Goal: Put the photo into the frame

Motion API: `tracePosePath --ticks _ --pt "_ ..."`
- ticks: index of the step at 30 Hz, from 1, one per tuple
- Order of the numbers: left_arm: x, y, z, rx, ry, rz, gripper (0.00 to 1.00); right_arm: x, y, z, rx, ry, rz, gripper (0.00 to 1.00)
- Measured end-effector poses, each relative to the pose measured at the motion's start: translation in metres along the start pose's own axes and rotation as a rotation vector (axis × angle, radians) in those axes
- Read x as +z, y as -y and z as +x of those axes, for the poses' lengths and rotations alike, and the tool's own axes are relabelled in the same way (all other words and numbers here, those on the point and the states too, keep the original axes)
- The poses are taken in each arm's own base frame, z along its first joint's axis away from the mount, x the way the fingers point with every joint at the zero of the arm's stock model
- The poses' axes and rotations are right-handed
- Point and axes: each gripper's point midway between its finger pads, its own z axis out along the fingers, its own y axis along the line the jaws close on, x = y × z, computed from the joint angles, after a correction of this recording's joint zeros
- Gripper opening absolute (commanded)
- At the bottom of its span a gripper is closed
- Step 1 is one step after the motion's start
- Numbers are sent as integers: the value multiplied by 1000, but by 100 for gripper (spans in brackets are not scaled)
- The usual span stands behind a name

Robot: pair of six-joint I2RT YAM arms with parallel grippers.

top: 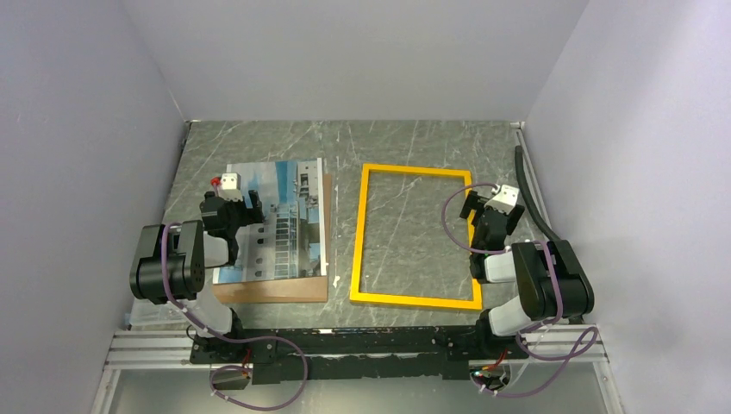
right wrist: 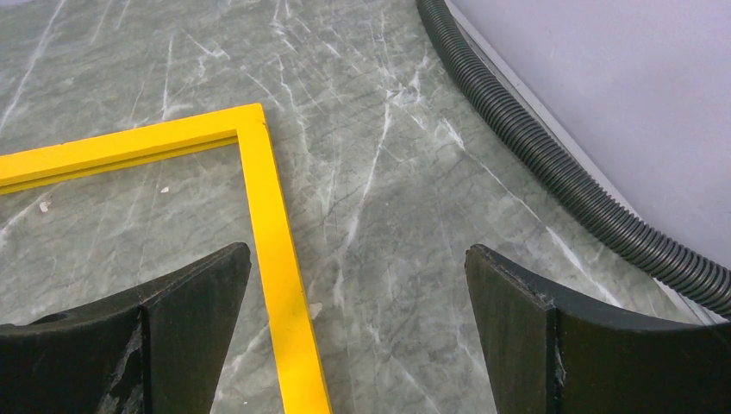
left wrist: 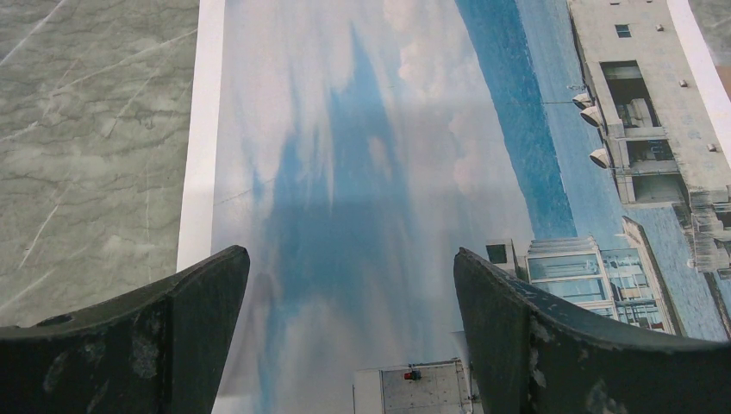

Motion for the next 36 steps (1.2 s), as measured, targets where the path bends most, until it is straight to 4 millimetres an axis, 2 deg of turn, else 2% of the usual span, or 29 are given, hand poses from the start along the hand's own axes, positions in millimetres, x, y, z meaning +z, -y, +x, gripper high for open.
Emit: tracePosePath --ticks 11,12,18,20,23,25,27,29,33,36 --pt "0 0 0 0 0 0 94 0 0 0 0 0 0 100" --pt "0 0 0 0 0 0 92 0 0 0 0 0 0 100" --pt "-2 6 2 6 -46 47 95 -1 1 -2 1 1 1 100" --pt "3 8 -9 11 -98 70 95 -5 1 -6 -5 -2 12 100" --pt "21 9 -60 17 -120 88 95 -8 0 -27 7 25 20 100" --pt "27 10 -96 23 -120 100 95 -10 -2 -45 27 51 22 100" --pt "27 11 -115 26 -129 104 95 -13 -2 -63 63 70 23 100" --pt "21 12 -117 22 -167 109 95 -15 -5 -78 102 74 17 100" --pt "-2 16 -97 -16 -297 132 95 -5 -19 -111 238 26 -6 100" --pt "-15 20 -101 -40 -344 153 94 8 -38 -130 300 -53 -50 100"
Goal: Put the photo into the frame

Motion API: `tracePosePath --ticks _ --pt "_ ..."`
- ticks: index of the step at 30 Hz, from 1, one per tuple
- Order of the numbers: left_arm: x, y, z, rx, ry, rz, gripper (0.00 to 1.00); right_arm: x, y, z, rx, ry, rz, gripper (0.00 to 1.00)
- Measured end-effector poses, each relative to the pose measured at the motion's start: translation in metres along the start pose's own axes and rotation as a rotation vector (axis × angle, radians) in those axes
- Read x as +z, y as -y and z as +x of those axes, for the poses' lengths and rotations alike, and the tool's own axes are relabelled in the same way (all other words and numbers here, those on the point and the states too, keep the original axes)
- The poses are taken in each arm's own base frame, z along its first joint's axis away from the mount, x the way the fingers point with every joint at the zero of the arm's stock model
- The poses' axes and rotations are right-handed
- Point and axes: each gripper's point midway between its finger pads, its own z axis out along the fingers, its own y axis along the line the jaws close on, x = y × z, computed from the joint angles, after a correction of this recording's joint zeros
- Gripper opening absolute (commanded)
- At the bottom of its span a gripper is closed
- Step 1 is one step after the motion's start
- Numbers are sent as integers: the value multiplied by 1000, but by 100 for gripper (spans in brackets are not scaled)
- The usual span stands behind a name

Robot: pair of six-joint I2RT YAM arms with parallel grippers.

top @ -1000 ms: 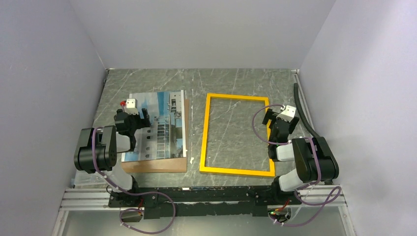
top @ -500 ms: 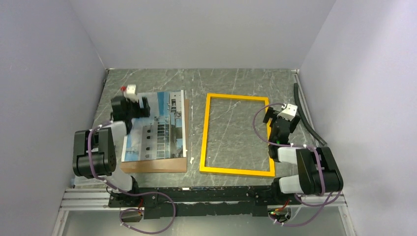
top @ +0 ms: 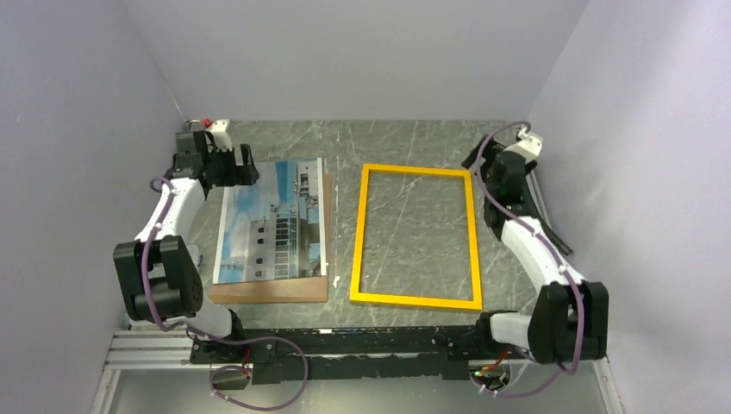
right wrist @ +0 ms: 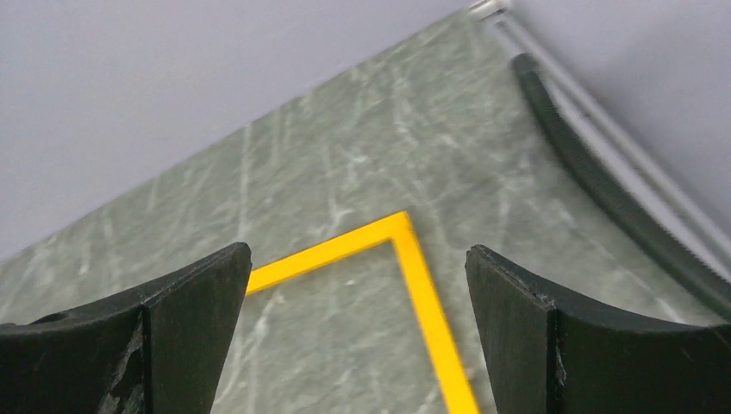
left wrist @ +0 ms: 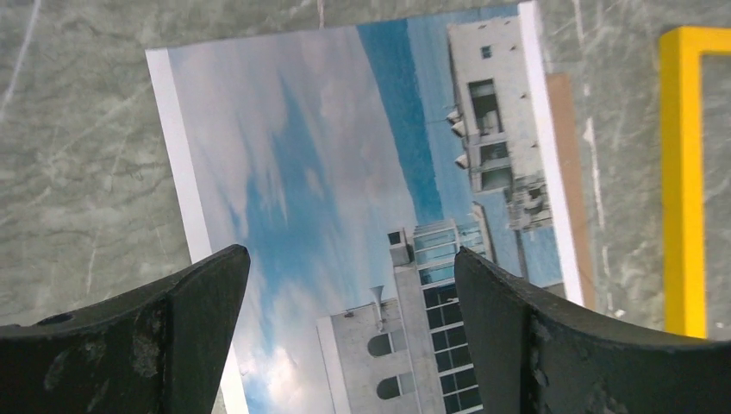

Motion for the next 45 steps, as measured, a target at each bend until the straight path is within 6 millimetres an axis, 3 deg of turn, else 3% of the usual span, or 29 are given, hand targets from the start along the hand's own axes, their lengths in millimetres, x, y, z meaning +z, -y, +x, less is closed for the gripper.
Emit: tracePosePath --ticks 3,5,7,9,13,16,19,21,23,26,29,34,39,45 --pt "-15 5 -20 -9 4 26 93 14 -27 4 29 -118 -57 100" --pt "-26 6 -36 -12 25 38 93 13 -40 25 24 -219 -64 100" --pt "-37 4 -45 -20 37 45 93 2 -52 50 -22 -295 -62 100" --pt "-48 2 -49 -34 38 46 93 -22 -79 75 -91 -355 -114 100" --pt "-60 0 -46 -59 10 46 92 -77 -148 107 -151 -449 -343 100" --pt "-63 2 -38 -72 -29 51 92 -86 -172 110 -175 -511 -355 100" --pt "-65 4 -27 -86 -71 56 92 -84 -212 116 -220 -521 -335 100" --pt "-66 5 -22 -92 -91 57 92 -101 -237 139 -279 -550 -345 100" --pt "-68 6 -18 -98 -109 59 92 -122 -248 170 -347 -600 -351 99" --pt "-71 8 -14 -100 -132 61 92 -145 -248 213 -442 -683 -326 96" --pt "-73 8 -11 -99 -146 63 92 -146 -237 239 -499 -730 -259 93" --pt "-75 10 -5 -105 -170 66 92 -145 -220 254 -533 -763 -189 87" --pt "-76 12 -2 -110 -184 73 91 -147 -219 266 -529 -780 -178 81" --pt "-80 13 1 -115 -197 72 91 -146 -216 293 -536 -820 -174 70"
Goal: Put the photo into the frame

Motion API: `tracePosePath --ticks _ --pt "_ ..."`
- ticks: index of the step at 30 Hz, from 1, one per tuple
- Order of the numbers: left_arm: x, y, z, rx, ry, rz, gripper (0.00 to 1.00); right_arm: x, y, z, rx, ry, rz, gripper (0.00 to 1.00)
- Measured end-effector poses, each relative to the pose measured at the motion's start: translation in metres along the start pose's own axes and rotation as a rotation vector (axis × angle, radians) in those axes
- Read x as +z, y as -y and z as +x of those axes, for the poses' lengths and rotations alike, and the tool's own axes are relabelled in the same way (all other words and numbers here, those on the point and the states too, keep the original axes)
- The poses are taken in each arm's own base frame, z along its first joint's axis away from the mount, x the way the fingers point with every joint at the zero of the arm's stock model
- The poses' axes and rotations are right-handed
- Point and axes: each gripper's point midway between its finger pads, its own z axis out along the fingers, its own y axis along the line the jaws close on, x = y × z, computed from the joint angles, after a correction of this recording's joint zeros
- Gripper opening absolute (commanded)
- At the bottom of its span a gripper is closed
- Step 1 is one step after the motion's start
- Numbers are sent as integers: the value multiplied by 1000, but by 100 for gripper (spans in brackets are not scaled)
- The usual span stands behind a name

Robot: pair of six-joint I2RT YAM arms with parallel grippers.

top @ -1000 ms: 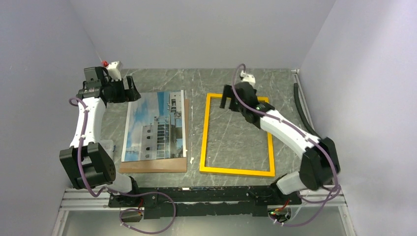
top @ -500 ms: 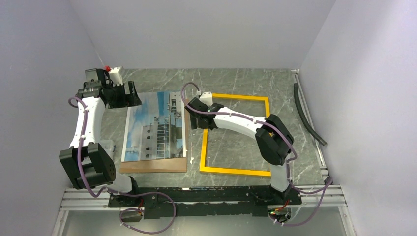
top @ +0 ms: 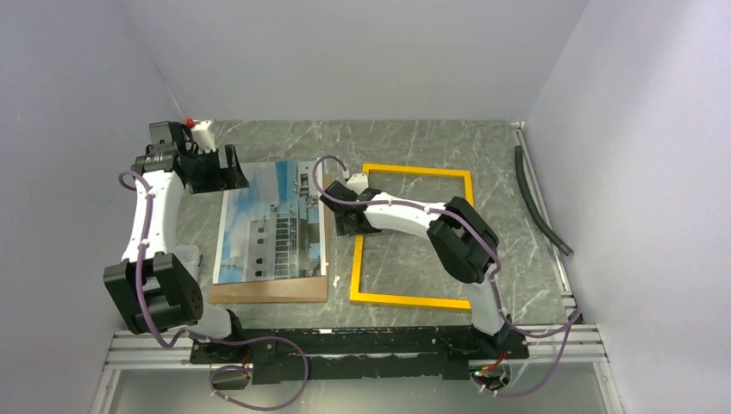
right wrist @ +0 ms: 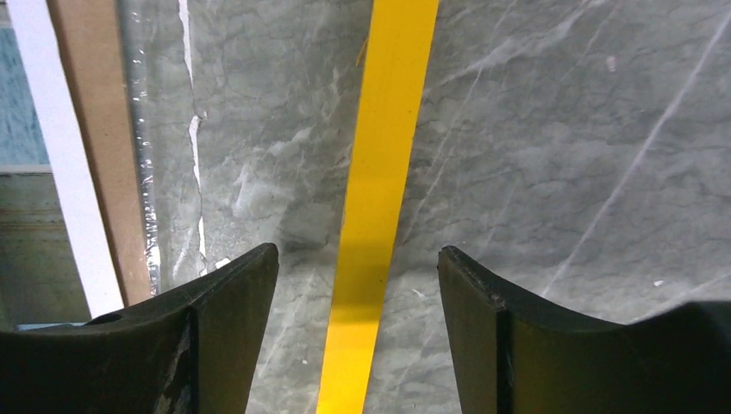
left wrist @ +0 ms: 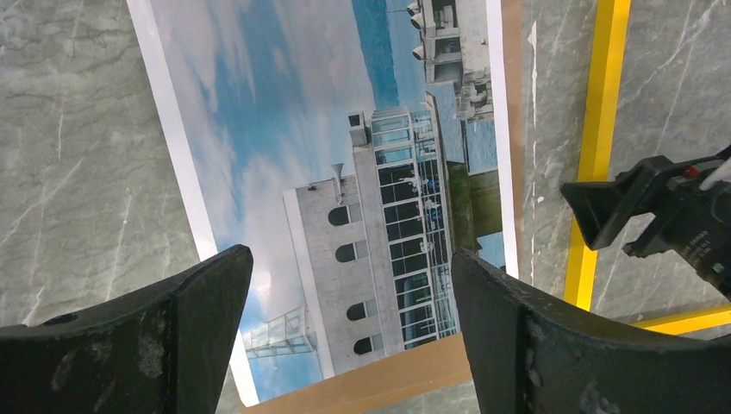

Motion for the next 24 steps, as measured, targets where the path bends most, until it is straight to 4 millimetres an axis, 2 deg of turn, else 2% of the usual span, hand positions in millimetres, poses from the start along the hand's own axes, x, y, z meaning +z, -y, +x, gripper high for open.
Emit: tracePosePath --ticks 9,11,13,15,21,24 --pt "-6 3 -3 4 16 -1 89 9 -7 10 16 -24 -25 47" --pt "-7 3 -4 4 21 -1 89 10 -10 11 27 -26 -42 39" --pt "-9 4 -5 6 29 -1 89 10 -14 11 39 -30 -61 24" --pt "-12 6 -7 12 43 -2 89 10 -17 11 47 -33 -70 15" --pt "-20 10 -11 24 70 0 90 3 -23 8 53 -53 -94 5" --pt "-19 11 -9 25 71 8 90 -9 -28 0 65 -55 -120 3"
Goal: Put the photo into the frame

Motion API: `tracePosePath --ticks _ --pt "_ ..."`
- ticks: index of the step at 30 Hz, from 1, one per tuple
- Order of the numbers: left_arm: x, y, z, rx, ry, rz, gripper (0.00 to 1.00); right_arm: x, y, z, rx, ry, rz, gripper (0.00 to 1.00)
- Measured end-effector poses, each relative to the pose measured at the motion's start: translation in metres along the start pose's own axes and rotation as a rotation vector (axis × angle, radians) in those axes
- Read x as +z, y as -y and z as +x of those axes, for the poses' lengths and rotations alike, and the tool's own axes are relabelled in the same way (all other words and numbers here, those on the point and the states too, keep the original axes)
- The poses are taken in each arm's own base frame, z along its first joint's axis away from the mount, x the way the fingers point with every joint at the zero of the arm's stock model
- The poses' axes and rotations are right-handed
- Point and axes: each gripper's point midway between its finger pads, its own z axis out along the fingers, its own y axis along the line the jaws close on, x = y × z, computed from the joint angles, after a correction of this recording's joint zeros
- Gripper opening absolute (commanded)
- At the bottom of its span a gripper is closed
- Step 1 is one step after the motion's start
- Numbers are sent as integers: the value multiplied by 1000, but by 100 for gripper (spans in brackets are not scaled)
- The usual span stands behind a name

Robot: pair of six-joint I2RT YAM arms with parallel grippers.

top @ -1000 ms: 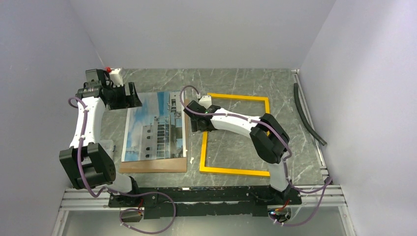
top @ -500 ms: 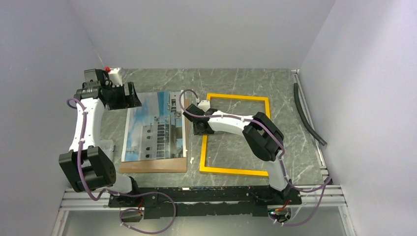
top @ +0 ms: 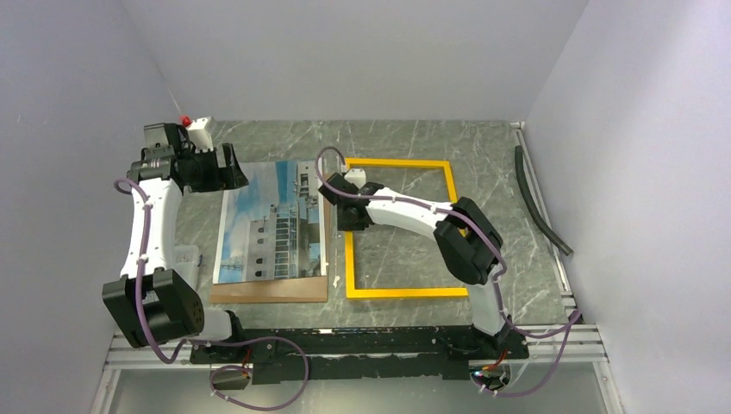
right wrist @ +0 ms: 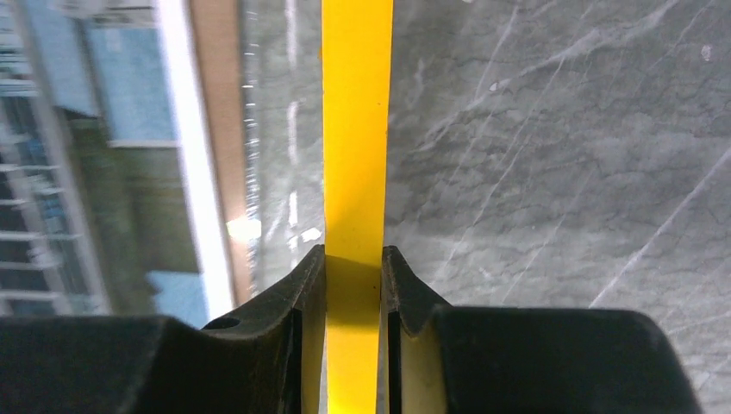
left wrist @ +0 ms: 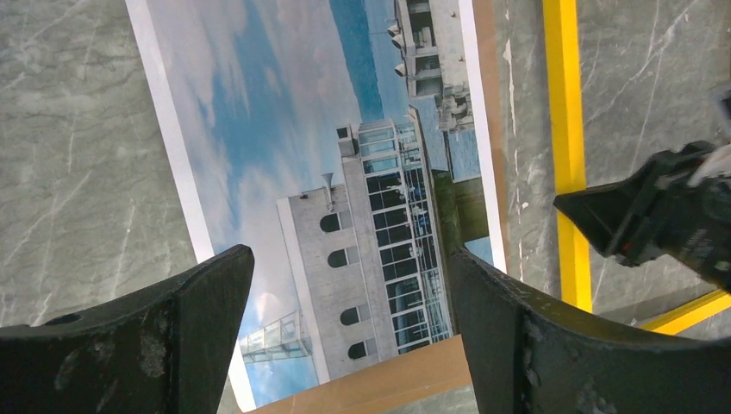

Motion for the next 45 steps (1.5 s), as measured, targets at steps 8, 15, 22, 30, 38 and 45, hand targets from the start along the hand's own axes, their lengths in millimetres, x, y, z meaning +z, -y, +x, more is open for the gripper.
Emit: tracePosePath --ticks 8,15,22,30,38,45 --pt "8 8 23 -17 -41 48 90 -104 -57 -69 137 82 -291 1" --pt "16 46 27 41 -70 123 90 -206 -89 -128 273 143 -616 0" --pt "5 87 4 75 -21 215 89 -231 -89 -144 417 52 -822 0" --pt "-24 124 -13 112 56 294 90 -239 -106 -144 501 -70 -1004 0" --pt "-28 144 -10 120 49 335 90 -237 -108 -148 555 -94 -1161 5" --pt "-34 170 -9 144 42 388 89 -241 -92 -154 598 -84 -1237 28"
